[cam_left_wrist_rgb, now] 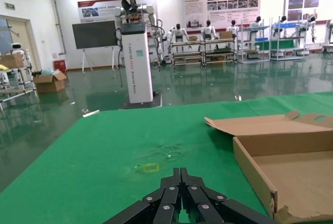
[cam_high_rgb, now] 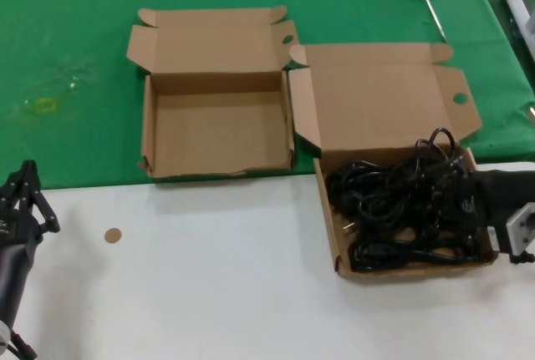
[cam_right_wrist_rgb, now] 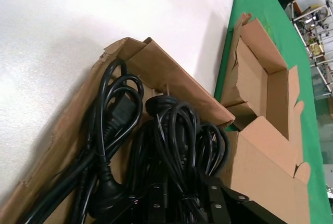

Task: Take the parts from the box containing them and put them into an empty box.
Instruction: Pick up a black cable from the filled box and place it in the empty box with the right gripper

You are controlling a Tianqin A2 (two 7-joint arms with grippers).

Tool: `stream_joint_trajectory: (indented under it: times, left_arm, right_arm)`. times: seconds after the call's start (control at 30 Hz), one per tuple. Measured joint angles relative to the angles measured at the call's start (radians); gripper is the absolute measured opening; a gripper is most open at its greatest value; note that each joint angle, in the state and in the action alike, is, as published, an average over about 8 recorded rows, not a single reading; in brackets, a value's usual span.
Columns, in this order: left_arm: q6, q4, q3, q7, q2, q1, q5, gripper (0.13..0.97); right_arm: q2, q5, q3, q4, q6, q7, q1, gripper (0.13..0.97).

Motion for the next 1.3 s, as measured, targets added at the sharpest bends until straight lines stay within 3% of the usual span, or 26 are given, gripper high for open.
stream_joint_trajectory:
  times: [0.3,0.93,1.3]
  left_arm:
    - [0.000,0.000,0.000,0.000,0.000,0.000,0.000,0.152]
    - [0.000,0.000,0.000,0.000,0.000,0.000,0.000,0.152]
    - [0.000,0.000,0.000,0.000,0.000,0.000,0.000,0.152]
  right_arm:
    - [0.016,-0.005,-0.001,0.020,-0.002,0.048,0.001,0.228]
    - [0.094,-0.015,0.005,0.159,-0.003,0.337,-0.002,0.214]
    - [0.049,-0.052,-0.023,0.197,0.021,0.467,0.091,0.213]
